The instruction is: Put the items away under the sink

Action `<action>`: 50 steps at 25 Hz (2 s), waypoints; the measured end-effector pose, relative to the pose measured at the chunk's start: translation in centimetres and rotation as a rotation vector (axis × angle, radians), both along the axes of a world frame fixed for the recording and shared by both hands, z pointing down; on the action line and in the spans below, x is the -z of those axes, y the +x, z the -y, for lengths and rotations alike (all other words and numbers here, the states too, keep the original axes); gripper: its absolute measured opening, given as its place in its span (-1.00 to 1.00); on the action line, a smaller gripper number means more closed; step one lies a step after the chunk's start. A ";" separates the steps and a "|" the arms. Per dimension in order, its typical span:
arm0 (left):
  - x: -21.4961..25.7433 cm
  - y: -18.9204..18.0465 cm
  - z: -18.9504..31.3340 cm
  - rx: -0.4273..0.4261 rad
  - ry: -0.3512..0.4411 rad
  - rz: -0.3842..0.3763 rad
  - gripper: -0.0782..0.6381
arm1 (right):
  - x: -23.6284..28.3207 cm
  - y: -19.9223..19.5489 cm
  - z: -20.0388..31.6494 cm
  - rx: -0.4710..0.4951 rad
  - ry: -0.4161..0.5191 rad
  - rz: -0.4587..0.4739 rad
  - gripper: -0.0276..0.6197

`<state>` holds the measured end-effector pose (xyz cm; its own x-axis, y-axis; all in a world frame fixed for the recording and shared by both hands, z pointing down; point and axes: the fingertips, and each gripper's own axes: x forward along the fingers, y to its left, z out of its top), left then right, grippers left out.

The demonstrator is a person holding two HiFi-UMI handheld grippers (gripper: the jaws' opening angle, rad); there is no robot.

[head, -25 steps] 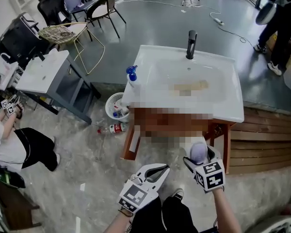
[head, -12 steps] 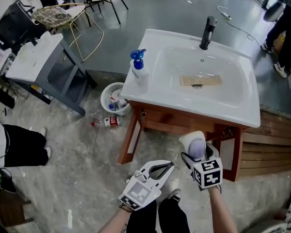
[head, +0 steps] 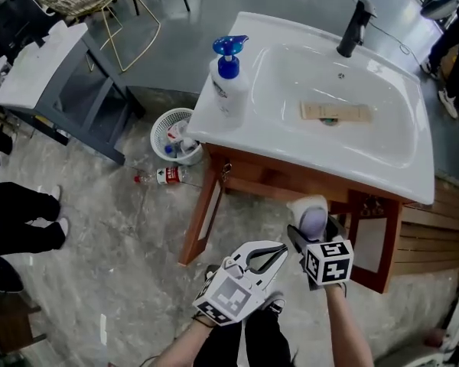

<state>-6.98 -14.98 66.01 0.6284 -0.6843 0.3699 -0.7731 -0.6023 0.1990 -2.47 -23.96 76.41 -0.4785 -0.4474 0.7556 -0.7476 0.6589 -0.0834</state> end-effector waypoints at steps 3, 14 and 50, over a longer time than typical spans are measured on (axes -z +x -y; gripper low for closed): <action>-0.9 -0.5 0.8 0.006 0.013 -0.007 -0.73 | -1.8 -0.7 1.1 0.006 0.004 -0.010 0.44; -5.8 -1.2 2.4 0.085 0.057 -0.056 -0.73 | -8.8 -1.1 6.5 -0.032 -0.019 0.023 0.44; -11.3 -0.5 0.3 0.113 0.036 -0.022 -0.73 | -13.3 -3.6 14.8 0.341 0.275 -0.399 0.44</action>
<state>-7.47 -15.30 77.36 0.5542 -0.7636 0.3312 -0.8321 -0.5187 0.1966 -6.08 -38.74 89.73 -0.3322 -0.5228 0.7850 -0.4279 0.8253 0.3686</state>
